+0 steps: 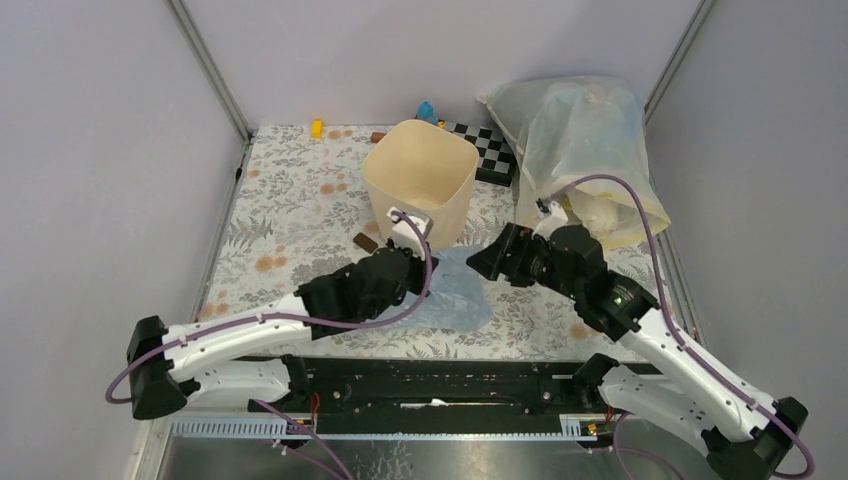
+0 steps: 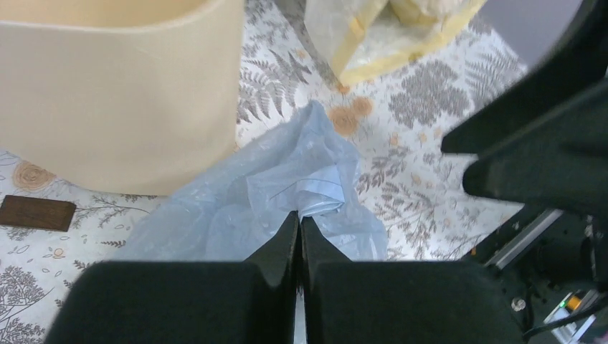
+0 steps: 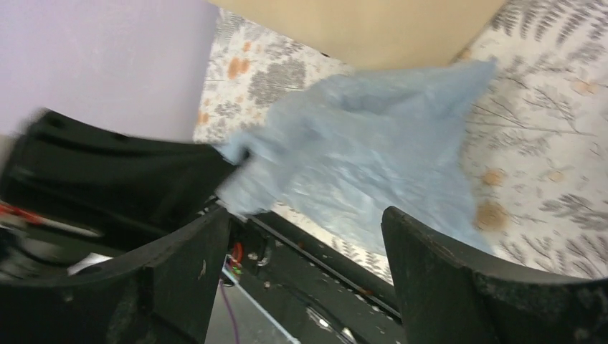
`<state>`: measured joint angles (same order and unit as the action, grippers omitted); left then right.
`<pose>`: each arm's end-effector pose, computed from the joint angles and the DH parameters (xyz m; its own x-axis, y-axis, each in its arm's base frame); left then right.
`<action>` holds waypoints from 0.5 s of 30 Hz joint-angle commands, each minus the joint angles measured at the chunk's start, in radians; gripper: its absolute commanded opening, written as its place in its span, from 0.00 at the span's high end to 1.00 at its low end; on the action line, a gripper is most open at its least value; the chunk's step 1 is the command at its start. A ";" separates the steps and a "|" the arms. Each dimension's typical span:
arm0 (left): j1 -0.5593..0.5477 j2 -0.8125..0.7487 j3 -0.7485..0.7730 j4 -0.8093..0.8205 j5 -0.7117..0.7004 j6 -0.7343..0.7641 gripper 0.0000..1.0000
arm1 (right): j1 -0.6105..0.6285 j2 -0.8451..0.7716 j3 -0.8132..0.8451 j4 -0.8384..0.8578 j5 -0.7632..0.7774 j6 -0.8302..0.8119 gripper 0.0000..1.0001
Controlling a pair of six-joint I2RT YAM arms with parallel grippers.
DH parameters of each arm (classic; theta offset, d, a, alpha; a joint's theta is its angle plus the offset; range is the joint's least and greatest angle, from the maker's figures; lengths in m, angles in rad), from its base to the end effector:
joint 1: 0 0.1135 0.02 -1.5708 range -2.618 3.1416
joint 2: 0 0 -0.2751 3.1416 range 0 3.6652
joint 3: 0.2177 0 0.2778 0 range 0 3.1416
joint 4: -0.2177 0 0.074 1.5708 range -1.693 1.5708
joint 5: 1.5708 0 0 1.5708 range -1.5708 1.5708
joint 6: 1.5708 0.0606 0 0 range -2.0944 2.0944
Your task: Put the trash bags into the trash bin
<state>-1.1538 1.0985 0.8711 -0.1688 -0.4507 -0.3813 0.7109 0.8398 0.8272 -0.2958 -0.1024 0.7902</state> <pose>0.1421 -0.2556 0.3062 -0.3908 0.0551 -0.9188 0.5547 0.8107 -0.1873 0.1750 0.1589 0.3341 -0.6755 0.3511 -0.6485 -0.3453 0.6265 0.6988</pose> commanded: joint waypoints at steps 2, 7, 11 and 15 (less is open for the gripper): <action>0.080 -0.090 0.013 0.002 0.079 -0.103 1.00 | 0.006 -0.039 -0.132 -0.035 0.095 -0.073 0.14; 0.103 -0.116 0.026 -0.003 0.123 -0.132 1.00 | 0.006 0.005 -0.259 0.067 -0.023 -0.096 0.05; 0.107 -0.131 0.043 -0.017 0.136 -0.145 1.00 | 0.006 0.035 -0.345 0.202 -0.084 -0.121 0.00; 0.116 -0.150 0.052 -0.024 0.142 -0.157 1.00 | 0.006 0.099 -0.351 0.278 -0.182 -0.141 0.03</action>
<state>-1.0504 0.9890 0.8711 -0.1947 -0.3351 -0.5106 0.7109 0.9005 0.4667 -0.1875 -0.1669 0.6926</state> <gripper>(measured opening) 0.002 0.988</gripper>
